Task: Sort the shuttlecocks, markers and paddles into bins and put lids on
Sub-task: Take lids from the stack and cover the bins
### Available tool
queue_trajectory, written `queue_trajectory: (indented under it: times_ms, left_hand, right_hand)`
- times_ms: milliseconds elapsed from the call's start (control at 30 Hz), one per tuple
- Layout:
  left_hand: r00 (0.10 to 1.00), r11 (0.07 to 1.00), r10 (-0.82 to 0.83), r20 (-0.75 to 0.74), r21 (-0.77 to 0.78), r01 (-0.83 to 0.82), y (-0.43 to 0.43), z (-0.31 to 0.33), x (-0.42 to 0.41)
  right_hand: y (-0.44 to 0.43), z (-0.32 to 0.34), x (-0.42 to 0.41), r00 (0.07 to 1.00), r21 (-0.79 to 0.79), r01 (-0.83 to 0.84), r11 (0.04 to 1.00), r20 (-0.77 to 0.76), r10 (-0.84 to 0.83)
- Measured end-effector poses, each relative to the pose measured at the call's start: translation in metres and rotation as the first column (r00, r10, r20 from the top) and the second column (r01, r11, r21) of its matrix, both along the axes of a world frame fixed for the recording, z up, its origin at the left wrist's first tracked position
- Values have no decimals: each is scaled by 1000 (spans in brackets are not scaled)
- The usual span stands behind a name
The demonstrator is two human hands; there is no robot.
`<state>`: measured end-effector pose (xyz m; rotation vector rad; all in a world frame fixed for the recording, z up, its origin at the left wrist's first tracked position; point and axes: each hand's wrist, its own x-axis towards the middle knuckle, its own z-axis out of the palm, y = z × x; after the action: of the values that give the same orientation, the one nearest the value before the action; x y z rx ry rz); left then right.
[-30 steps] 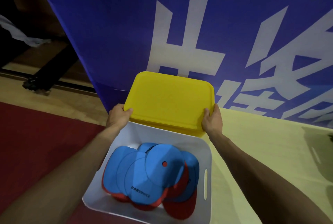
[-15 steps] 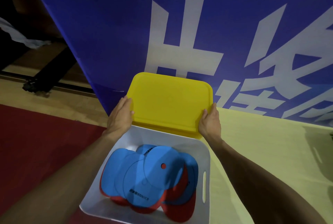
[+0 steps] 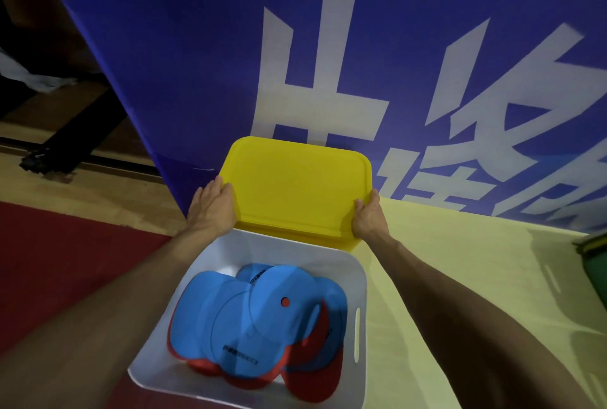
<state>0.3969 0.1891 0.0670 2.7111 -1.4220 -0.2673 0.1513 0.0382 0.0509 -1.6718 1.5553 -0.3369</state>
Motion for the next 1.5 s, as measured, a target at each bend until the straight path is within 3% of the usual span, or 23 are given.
queue_trajectory:
  times_ms: [133,233,367,467,833,1000,1267,1500]
  left_hand:
    - [998,999,-22,-56,-38,20,-7,9,-17]
    - [982,986,-80,-173,-161,52,-15,15,-41]
    - [875,907,-264,-405,-413,83,-34,30,-85]
    - [786,864,-378,-489,-490,111,-52,46,-128]
    - [682,853,-450,-576,-503,138,-134,76,-274]
    - [633,868,-426,-646,-489,86,-177,81,-365]
    - [587,886,-428,-687,-446,125,-259,94,-513]
    - [575,888,-440,-690,-428,166,-327,89,-580]
  right_hand:
    - [1,7,-10,996,-57,-55,997,-76,51]
    - [6,18,-23,994,-133,-74,988,-94,62]
    - [8,40,-44,979,-198,-186,962,-115,166]
    - [1,62,-69,963,-253,-256,933,-149,224]
    - [-66,107,-231,938,-287,-305,908,-253,235]
    - [-116,109,-327,949,-306,-281,910,-232,215]
    - [-188,116,-478,968,-335,-209,919,-201,147]
    - [-253,107,-557,965,-378,-189,906,-242,100]
